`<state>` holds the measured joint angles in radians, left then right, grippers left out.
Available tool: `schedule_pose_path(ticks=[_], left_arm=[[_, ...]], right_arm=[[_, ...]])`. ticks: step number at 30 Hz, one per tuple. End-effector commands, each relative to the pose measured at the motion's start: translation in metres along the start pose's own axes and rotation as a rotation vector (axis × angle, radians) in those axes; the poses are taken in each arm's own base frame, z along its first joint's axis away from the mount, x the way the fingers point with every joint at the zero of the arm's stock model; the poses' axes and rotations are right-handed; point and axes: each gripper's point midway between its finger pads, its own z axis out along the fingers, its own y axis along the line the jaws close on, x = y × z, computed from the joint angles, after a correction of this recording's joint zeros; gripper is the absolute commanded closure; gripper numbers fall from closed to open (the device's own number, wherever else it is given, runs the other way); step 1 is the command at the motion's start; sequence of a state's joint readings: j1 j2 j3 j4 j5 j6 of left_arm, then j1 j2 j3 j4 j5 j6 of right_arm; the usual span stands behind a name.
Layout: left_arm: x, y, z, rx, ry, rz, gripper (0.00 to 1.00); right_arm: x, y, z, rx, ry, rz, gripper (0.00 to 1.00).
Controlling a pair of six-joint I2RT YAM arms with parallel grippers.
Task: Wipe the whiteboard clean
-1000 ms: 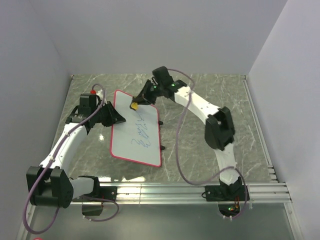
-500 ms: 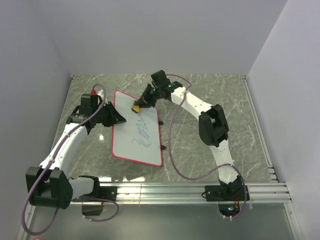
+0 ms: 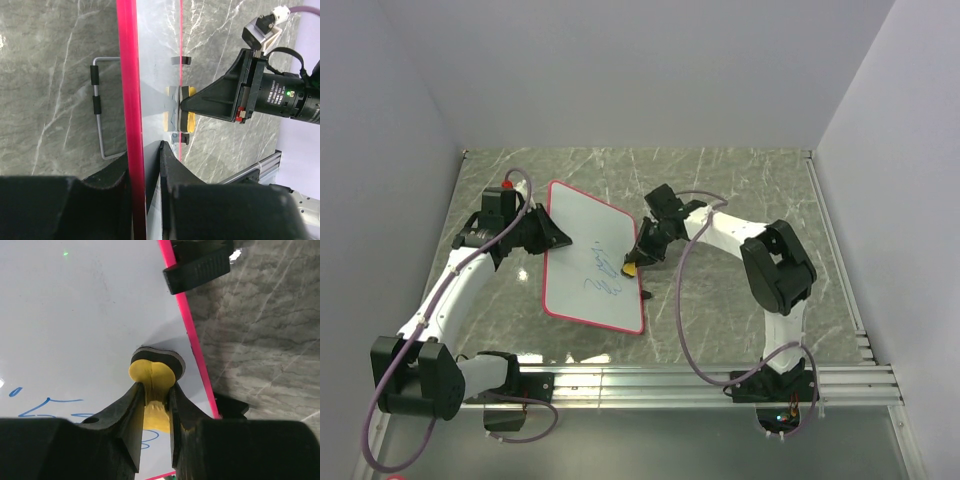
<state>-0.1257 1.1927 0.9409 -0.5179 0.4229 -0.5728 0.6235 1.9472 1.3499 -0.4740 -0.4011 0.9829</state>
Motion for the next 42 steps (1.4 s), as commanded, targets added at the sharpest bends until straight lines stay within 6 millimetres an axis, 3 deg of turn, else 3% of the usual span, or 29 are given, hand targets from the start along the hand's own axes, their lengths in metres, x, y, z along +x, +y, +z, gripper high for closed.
schedule_pose_path(ticks=[1, 2, 3, 4, 5, 6, 9, 12, 16, 19, 22, 28, 29, 31, 32, 35, 37, 39, 42], left_arm=[[0.031, 0.032, 0.009, -0.128, 0.094, 0.125, 1.0], [0.031, 0.032, 0.01, -0.127, 0.097, 0.126, 1.0], [0.031, 0.032, 0.011, -0.126, 0.099, 0.125, 1.0], [0.03, 0.032, 0.011, -0.129, 0.097, 0.125, 1.0], [0.031, 0.033, 0.012, -0.132, 0.1, 0.124, 1.0], [0.03, 0.033, 0.013, -0.134, 0.103, 0.123, 1.0], [0.03, 0.033, 0.013, -0.131, 0.103, 0.127, 1.0], [0.032, 0.033, 0.014, -0.127, 0.106, 0.128, 1.0], [0.035, 0.033, 0.015, -0.123, 0.11, 0.126, 1.0], [0.035, 0.032, 0.014, -0.121, 0.11, 0.129, 1.0], [0.035, 0.03, 0.014, -0.117, 0.112, 0.132, 1.0], [0.033, 0.027, 0.013, -0.113, 0.11, 0.137, 1.0], [0.032, 0.028, 0.014, -0.115, 0.111, 0.138, 1.0], [0.032, 0.027, 0.014, -0.114, 0.111, 0.139, 1.0], [0.031, 0.026, 0.013, -0.113, 0.109, 0.14, 1.0], [0.034, 0.026, 0.013, -0.109, 0.111, 0.143, 1.0], [0.035, 0.028, 0.013, -0.114, 0.112, 0.139, 1.0], [0.037, 0.029, 0.014, -0.116, 0.117, 0.137, 1.0], [0.037, 0.028, 0.014, -0.117, 0.117, 0.14, 1.0]], right_arm=[[0.027, 0.008, 0.024, 0.064, 0.046, -0.082, 1.0], [0.028, 0.022, 0.022, 0.043, 0.047, -0.091, 1.0], [0.031, 0.052, 0.018, -0.008, 0.04, -0.123, 1.0], [0.034, 0.065, 0.015, -0.023, 0.044, -0.121, 1.0], [0.033, 0.097, 0.004, -0.085, 0.027, -0.146, 1.0], [0.047, 0.11, 0.004, -0.097, 0.044, -0.169, 1.0], [0.061, 0.165, -0.018, -0.223, 0.039, -0.209, 1.0], [0.07, 0.197, -0.033, -0.31, 0.026, -0.227, 1.0], [0.069, 0.207, -0.032, -0.328, 0.025, -0.22, 1.0], [0.068, 0.195, -0.023, -0.286, 0.01, -0.237, 1.0], [0.067, 0.162, -0.008, -0.22, 0.01, -0.229, 1.0], [0.047, 0.053, 0.02, -0.005, -0.002, -0.185, 1.0], [0.052, 0.019, 0.027, 0.057, 0.018, -0.164, 1.0], [0.049, -0.014, 0.032, 0.097, 0.018, -0.147, 1.0], [0.059, -0.043, 0.035, 0.146, 0.044, -0.122, 1.0], [0.069, -0.07, 0.035, 0.174, 0.047, -0.109, 1.0], [0.07, -0.075, 0.034, 0.189, 0.039, -0.111, 1.0], [0.066, -0.073, 0.03, 0.207, 0.024, -0.115, 1.0], [0.067, -0.05, 0.025, 0.173, 0.012, -0.132, 1.0]])
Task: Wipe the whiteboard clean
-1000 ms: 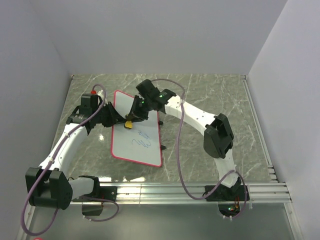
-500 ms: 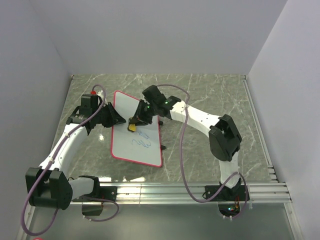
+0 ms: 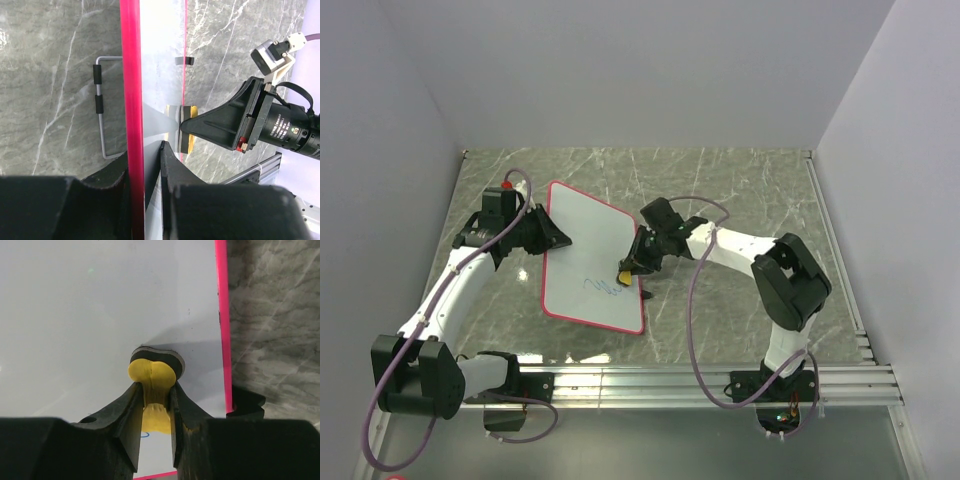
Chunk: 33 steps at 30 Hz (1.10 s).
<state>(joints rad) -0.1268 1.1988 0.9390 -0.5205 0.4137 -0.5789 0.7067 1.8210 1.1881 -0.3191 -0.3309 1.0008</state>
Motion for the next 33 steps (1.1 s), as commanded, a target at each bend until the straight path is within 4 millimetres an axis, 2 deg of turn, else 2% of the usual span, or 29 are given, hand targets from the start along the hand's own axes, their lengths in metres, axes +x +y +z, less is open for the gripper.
schedule_pose_path(ticks=[1, 3, 4, 5, 6, 7, 9, 10, 12, 15, 18, 19, 21, 22, 24, 25, 26, 27, 29, 31, 33], left_arm=[[0.036, 0.025, 0.013, -0.105, 0.112, 0.151, 1.0], [0.036, 0.025, 0.012, -0.108, 0.11, 0.155, 1.0], [0.036, 0.026, 0.013, -0.11, 0.112, 0.153, 1.0], [0.037, 0.025, 0.013, -0.109, 0.112, 0.155, 1.0], [0.037, 0.026, 0.013, -0.11, 0.111, 0.155, 1.0], [0.036, 0.026, 0.013, -0.111, 0.109, 0.157, 0.99], [0.035, 0.025, 0.014, -0.112, 0.104, 0.157, 1.0], [0.035, 0.026, 0.014, -0.116, 0.104, 0.158, 1.0], [0.033, 0.026, 0.015, -0.12, 0.105, 0.153, 1.0], [0.034, 0.027, 0.016, -0.122, 0.108, 0.148, 1.0], [0.034, 0.027, 0.015, -0.123, 0.106, 0.149, 1.0], [0.033, 0.027, 0.015, -0.125, 0.105, 0.149, 1.0], [0.034, 0.027, 0.015, -0.125, 0.107, 0.147, 1.0], [0.035, 0.027, 0.016, -0.124, 0.111, 0.146, 1.0], [0.035, 0.025, 0.015, -0.118, 0.112, 0.143, 1.0], [0.035, 0.025, 0.014, -0.119, 0.11, 0.142, 1.0], [0.035, 0.025, 0.013, -0.121, 0.111, 0.141, 1.0], [0.035, 0.025, 0.012, -0.123, 0.111, 0.142, 1.0], [0.035, 0.025, 0.01, -0.128, 0.112, 0.143, 1.0], [0.033, 0.024, 0.008, -0.13, 0.106, 0.148, 1.0], [0.034, 0.025, 0.006, -0.136, 0.107, 0.148, 1.0]], right_arm=[[0.043, -0.031, 0.021, 0.187, 0.078, -0.077, 1.0], [0.045, 0.002, 0.015, 0.124, 0.067, -0.141, 1.0], [0.044, 0.041, 0.006, 0.025, 0.059, -0.191, 1.0], [0.058, 0.072, -0.001, -0.059, 0.068, -0.258, 1.0], [0.062, 0.1, -0.008, -0.14, 0.057, -0.314, 1.0], [0.064, 0.139, -0.025, -0.233, 0.034, -0.362, 1.0], [0.083, 0.168, -0.034, -0.296, 0.059, -0.425, 1.0], [0.087, 0.19, -0.044, -0.341, 0.052, -0.448, 1.0], [0.091, 0.195, -0.046, -0.34, 0.049, -0.476, 1.0], [0.1, 0.182, -0.04, -0.327, 0.068, -0.457, 1.0], [0.099, 0.15, -0.032, -0.259, 0.051, -0.43, 1.0], [0.098, 0.127, -0.023, -0.204, 0.053, -0.416, 1.0], [0.091, 0.104, -0.019, -0.146, 0.025, -0.389, 1.0], [0.092, 0.076, -0.012, -0.088, 0.037, -0.363, 1.0], [0.078, 0.048, -0.005, -0.04, 0.017, -0.302, 1.0], [0.077, 0.018, 0.002, 0.022, 0.019, -0.27, 1.0], [0.067, 0.001, 0.003, 0.054, 0.005, -0.235, 1.0], [0.07, -0.024, 0.007, 0.106, 0.013, -0.211, 1.0], [0.063, -0.054, 0.01, 0.186, -0.009, -0.167, 1.0], [0.066, -0.085, 0.014, 0.264, 0.002, -0.14, 1.0], [0.07, -0.099, 0.018, 0.302, 0.009, -0.128, 1.0]])
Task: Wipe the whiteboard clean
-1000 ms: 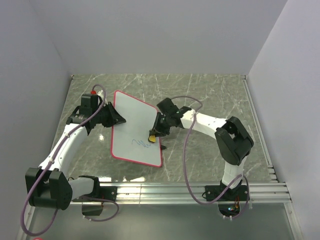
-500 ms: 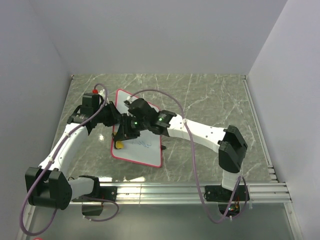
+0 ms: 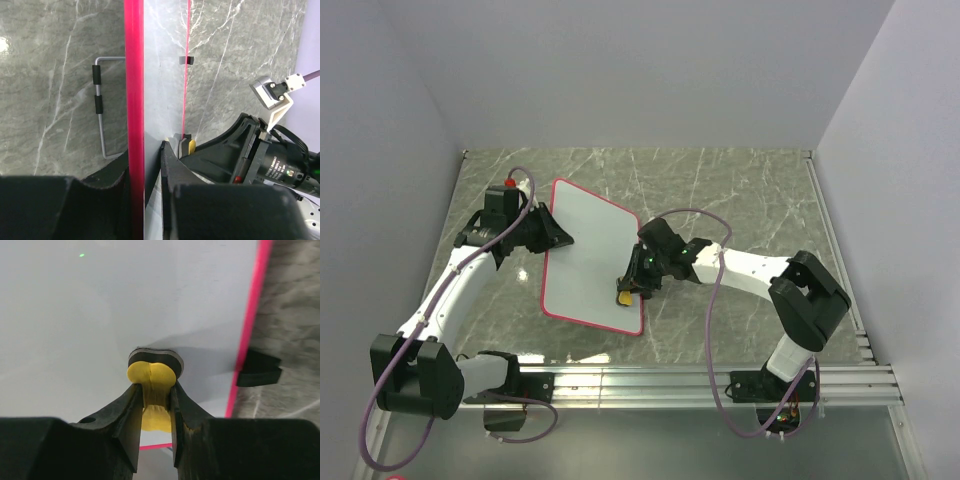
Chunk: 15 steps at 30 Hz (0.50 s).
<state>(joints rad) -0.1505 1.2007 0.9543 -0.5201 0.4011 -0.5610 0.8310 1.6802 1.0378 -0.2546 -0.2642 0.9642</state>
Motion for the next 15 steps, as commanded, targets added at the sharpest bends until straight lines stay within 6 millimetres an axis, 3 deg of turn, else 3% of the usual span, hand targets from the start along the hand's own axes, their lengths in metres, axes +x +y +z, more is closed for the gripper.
schedule_pose_path(ticks=[1, 3, 6, 8, 11, 15], left_arm=[[0.037, 0.03, 0.005, -0.14, 0.114, 0.107, 1.0], [0.038, 0.031, 0.004, -0.142, 0.115, 0.108, 1.0], [0.04, 0.032, 0.003, -0.145, 0.114, 0.106, 1.0], [0.041, 0.032, 0.003, -0.143, 0.116, 0.106, 1.0], [0.041, 0.031, 0.004, -0.14, 0.116, 0.106, 1.0], [0.042, 0.032, 0.006, -0.14, 0.115, 0.098, 1.0]], right_arm=[[0.038, -0.104, 0.032, 0.344, 0.061, 0.026, 1.0], [0.041, -0.103, 0.036, 0.339, 0.074, 0.026, 1.0], [0.035, -0.086, 0.037, 0.319, 0.074, -0.002, 1.0], [0.026, -0.06, 0.036, 0.269, 0.06, -0.023, 1.0], [0.014, 0.002, 0.029, 0.118, 0.055, -0.061, 1.0], [0.0, 0.137, -0.011, -0.274, 0.034, -0.183, 1.0]])
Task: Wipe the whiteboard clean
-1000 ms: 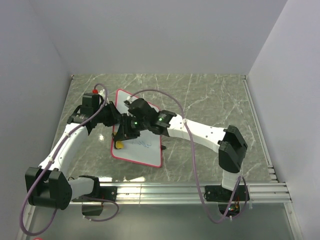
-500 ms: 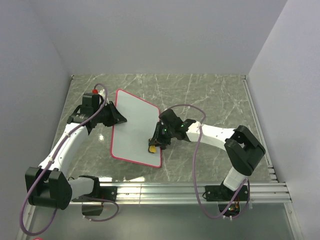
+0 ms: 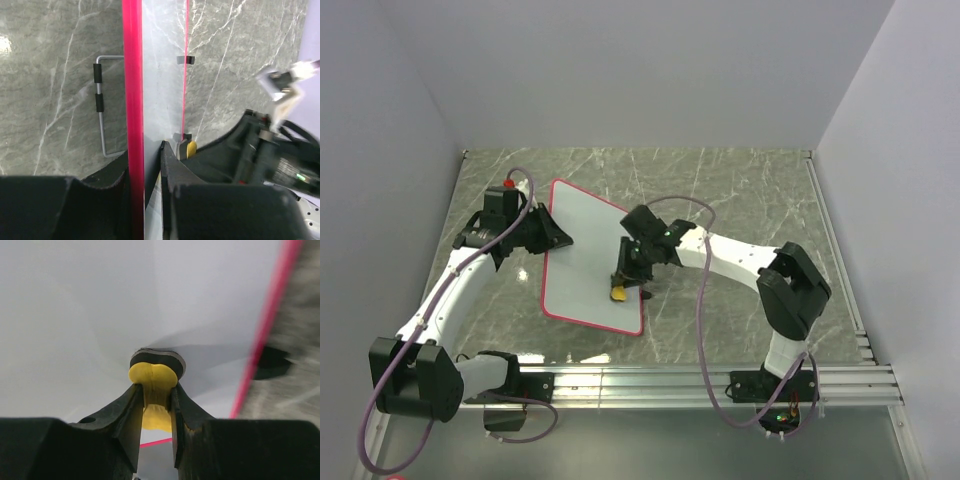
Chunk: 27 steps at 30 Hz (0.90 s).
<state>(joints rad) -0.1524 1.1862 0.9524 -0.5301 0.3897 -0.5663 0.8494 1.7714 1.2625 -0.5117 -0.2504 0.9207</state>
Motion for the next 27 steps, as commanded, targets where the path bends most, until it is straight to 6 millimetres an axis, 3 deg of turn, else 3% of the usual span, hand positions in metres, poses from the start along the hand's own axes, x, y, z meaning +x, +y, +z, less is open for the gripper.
schedule_pose_path(ticks=[1, 3, 5, 6, 8, 9, 11, 12, 15, 20, 27], left_arm=[[0.042, 0.033, 0.01, -0.132, 0.123, 0.1, 1.0], [0.041, 0.032, 0.011, -0.132, 0.121, 0.102, 1.0], [0.042, 0.034, 0.011, -0.134, 0.123, 0.1, 1.0], [0.041, 0.033, 0.011, -0.131, 0.121, 0.101, 1.0], [0.04, 0.032, 0.011, -0.129, 0.121, 0.1, 1.0], [0.04, 0.032, 0.012, -0.13, 0.122, 0.099, 1.0], [0.04, 0.032, 0.012, -0.131, 0.121, 0.099, 1.0], [0.04, 0.033, 0.012, -0.131, 0.121, 0.101, 1.0], [0.041, 0.033, 0.011, -0.134, 0.123, 0.101, 1.0], [0.038, 0.033, 0.012, -0.138, 0.119, 0.104, 1.0], [0.036, 0.035, 0.014, -0.158, 0.123, 0.101, 1.0]], right_arm=[[0.004, 0.145, -0.035, -0.46, -0.024, -0.193, 1.0], [0.001, 0.185, -0.059, -0.588, -0.049, -0.23, 1.0], [0.0, 0.191, -0.06, -0.607, -0.04, -0.241, 1.0], [0.001, 0.187, -0.05, -0.583, -0.029, -0.244, 1.0], [0.002, 0.169, -0.032, -0.519, -0.007, -0.234, 1.0], [0.005, 0.147, -0.013, -0.469, 0.019, -0.209, 1.0], [0.007, 0.125, 0.003, -0.433, 0.04, -0.166, 1.0], [0.011, 0.099, 0.017, -0.387, 0.064, -0.132, 1.0], [0.01, 0.049, 0.035, -0.262, 0.064, -0.074, 1.0], [0.023, -0.021, 0.043, -0.122, 0.058, -0.034, 1.0], [0.042, -0.077, 0.042, 0.005, 0.048, -0.013, 1.0]])
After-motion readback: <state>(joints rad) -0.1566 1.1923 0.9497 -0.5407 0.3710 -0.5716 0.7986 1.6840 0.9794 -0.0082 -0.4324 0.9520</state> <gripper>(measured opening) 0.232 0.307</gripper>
